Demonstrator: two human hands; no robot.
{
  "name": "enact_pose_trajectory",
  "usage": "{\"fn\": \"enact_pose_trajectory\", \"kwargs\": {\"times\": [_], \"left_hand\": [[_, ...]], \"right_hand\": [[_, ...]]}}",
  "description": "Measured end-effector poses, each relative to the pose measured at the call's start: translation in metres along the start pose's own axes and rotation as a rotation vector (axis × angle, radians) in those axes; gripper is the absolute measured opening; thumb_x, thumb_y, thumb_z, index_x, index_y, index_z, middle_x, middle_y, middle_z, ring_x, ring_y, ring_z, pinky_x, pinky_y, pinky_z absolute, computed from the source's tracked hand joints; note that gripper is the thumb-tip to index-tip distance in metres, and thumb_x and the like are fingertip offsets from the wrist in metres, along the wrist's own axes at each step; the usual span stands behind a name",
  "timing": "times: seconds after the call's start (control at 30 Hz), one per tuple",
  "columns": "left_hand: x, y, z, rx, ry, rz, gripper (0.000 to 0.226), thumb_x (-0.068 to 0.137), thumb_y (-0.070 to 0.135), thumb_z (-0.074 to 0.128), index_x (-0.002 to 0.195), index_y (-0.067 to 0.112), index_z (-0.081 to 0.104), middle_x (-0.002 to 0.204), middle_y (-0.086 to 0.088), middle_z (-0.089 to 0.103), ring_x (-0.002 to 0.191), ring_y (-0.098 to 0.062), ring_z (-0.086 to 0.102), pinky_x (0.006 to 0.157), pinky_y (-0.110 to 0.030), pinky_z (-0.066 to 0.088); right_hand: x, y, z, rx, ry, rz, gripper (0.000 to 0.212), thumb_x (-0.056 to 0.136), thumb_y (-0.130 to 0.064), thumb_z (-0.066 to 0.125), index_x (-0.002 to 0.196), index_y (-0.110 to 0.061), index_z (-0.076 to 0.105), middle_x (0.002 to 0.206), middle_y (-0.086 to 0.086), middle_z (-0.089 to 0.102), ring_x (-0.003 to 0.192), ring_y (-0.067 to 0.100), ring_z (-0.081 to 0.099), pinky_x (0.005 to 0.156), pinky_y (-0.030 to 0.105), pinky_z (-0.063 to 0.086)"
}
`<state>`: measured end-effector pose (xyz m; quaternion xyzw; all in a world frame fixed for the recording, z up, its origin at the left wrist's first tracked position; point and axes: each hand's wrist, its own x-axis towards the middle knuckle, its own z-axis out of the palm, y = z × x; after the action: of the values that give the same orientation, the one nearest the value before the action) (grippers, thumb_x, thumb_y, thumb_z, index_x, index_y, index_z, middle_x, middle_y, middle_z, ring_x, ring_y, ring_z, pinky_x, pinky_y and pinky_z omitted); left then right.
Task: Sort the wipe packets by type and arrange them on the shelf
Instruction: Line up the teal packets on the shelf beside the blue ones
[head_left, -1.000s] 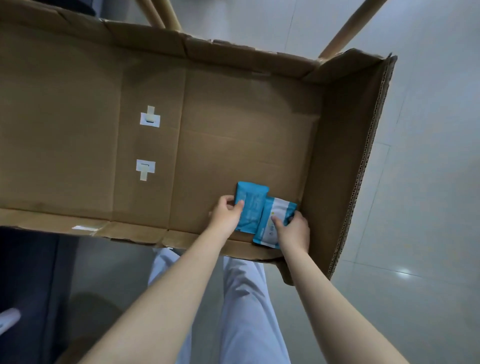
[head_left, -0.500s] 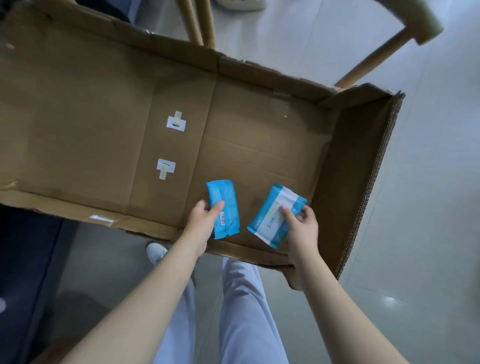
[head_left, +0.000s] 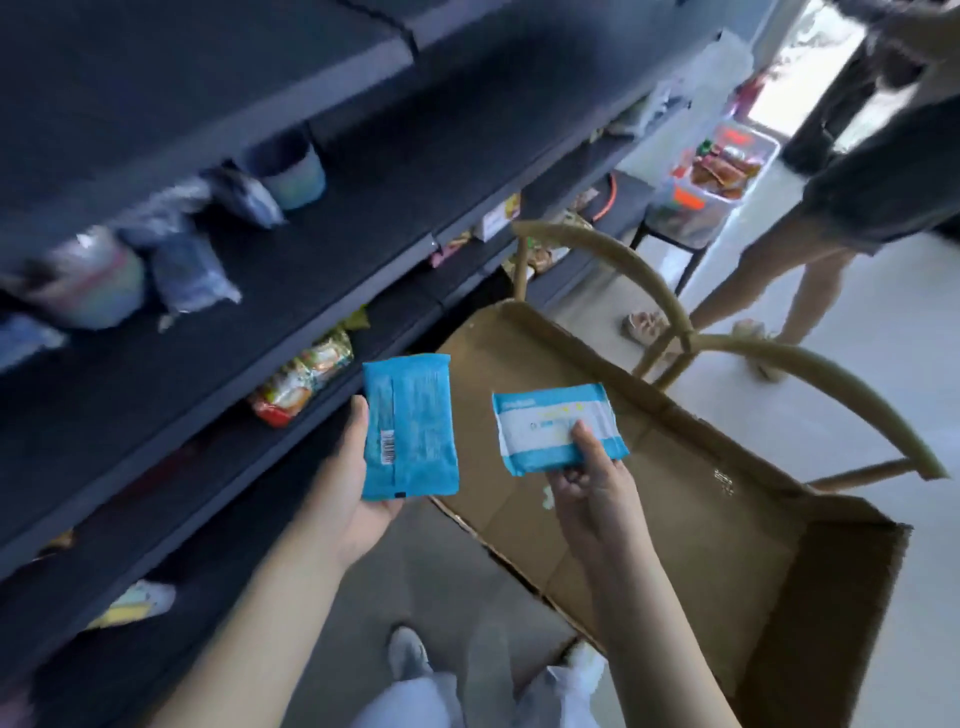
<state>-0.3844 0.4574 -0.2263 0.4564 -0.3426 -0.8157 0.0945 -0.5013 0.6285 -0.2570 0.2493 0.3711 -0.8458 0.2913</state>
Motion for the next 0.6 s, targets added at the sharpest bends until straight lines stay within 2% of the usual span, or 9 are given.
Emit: {"fn": "enact_pose_trajectory", "kwargs": {"times": [0.07,0.17,0.23,0.3,0.37,0.43,0.47,0.53,0.6], "left_hand": [[-0.029,0.035,-0.029,-0.065,-0.030,0.039,0.059,0.084,0.067,0.047,0.129,0.031,0.061,0.122,-0.002,0.070,0.103,-0.020,0.070,0.079,-0.039,0.053],[-0.064,0.073,-0.064,-0.174,-0.081,0.094,0.057,0.091,0.063,0.041,0.129,0.026,0.062,0.122,-0.011,0.069,0.105,-0.025,0.070,0.087,-0.043,0.053],[-0.085,0.094,-0.080,-0.268,-0.140,0.140,0.057,0.096,0.060,0.038,0.131,0.021,0.061,0.124,-0.016,0.067,0.108,-0.026,0.069,0.091,-0.044,0.050],[-0.098,0.113,-0.093,-0.338,-0.192,0.198,0.056,0.097,0.058,0.039,0.136,0.023,0.057,0.129,-0.017,0.064,0.115,-0.028,0.065,0.096,-0.045,0.047],[-0.103,0.129,-0.104,-0.389,-0.212,0.254,0.056,0.095,0.057,0.045,0.137,0.022,0.056,0.132,-0.018,0.061,0.120,-0.034,0.061,0.103,-0.050,0.043],[-0.105,0.143,-0.115,-0.439,-0.201,0.300,0.060,0.087,0.054,0.061,0.133,0.016,0.061,0.129,-0.019,0.063,0.119,-0.040,0.060,0.107,-0.055,0.041],[-0.106,0.150,-0.119,-0.468,-0.197,0.314,0.063,0.080,0.050,0.073,0.130,0.013,0.063,0.124,-0.018,0.065,0.115,-0.039,0.062,0.103,-0.054,0.044],[-0.109,0.164,-0.124,-0.496,-0.176,0.348,0.066,0.068,0.043,0.086,0.123,0.012,0.067,0.109,-0.012,0.067,0.097,-0.027,0.066,0.080,-0.041,0.055],[-0.111,0.176,-0.120,-0.443,-0.084,0.411,0.057,0.073,0.045,0.080,0.121,0.018,0.066,0.101,-0.006,0.063,0.075,-0.014,0.056,0.057,-0.024,0.046]], "right_hand": [[-0.023,0.020,0.041,-0.030,-0.055,0.050,0.033,0.094,-0.013,0.060,0.126,-0.005,0.056,0.119,0.012,0.071,0.103,0.021,0.071,0.087,0.040,0.057],[-0.050,0.042,0.096,-0.118,-0.134,0.098,0.041,0.095,-0.014,0.062,0.134,-0.008,0.052,0.122,0.012,0.069,0.106,0.023,0.071,0.080,0.038,0.061],[-0.065,0.048,0.131,-0.166,-0.212,0.109,0.043,0.093,-0.012,0.064,0.134,-0.009,0.052,0.123,0.012,0.069,0.106,0.025,0.071,0.073,0.037,0.063],[-0.076,0.051,0.164,-0.215,-0.304,0.117,0.040,0.091,-0.010,0.065,0.130,-0.009,0.055,0.118,0.012,0.072,0.105,0.026,0.071,0.073,0.036,0.063],[-0.084,0.053,0.192,-0.245,-0.387,0.119,0.036,0.088,-0.008,0.065,0.124,-0.009,0.057,0.117,0.012,0.072,0.107,0.026,0.070,0.077,0.036,0.062],[-0.089,0.056,0.216,-0.239,-0.471,0.134,0.040,0.083,-0.007,0.065,0.122,-0.009,0.058,0.118,0.013,0.072,0.107,0.026,0.070,0.079,0.037,0.061],[-0.089,0.057,0.227,-0.235,-0.509,0.149,0.044,0.080,-0.007,0.066,0.123,-0.009,0.057,0.117,0.013,0.072,0.105,0.026,0.071,0.077,0.036,0.062],[-0.089,0.059,0.244,-0.251,-0.576,0.183,0.047,0.079,-0.007,0.066,0.126,-0.008,0.056,0.118,0.014,0.072,0.104,0.026,0.071,0.074,0.034,0.062],[-0.085,0.060,0.261,-0.280,-0.625,0.220,0.046,0.083,-0.007,0.065,0.128,-0.008,0.055,0.120,0.015,0.070,0.107,0.026,0.070,0.076,0.034,0.062]]}}
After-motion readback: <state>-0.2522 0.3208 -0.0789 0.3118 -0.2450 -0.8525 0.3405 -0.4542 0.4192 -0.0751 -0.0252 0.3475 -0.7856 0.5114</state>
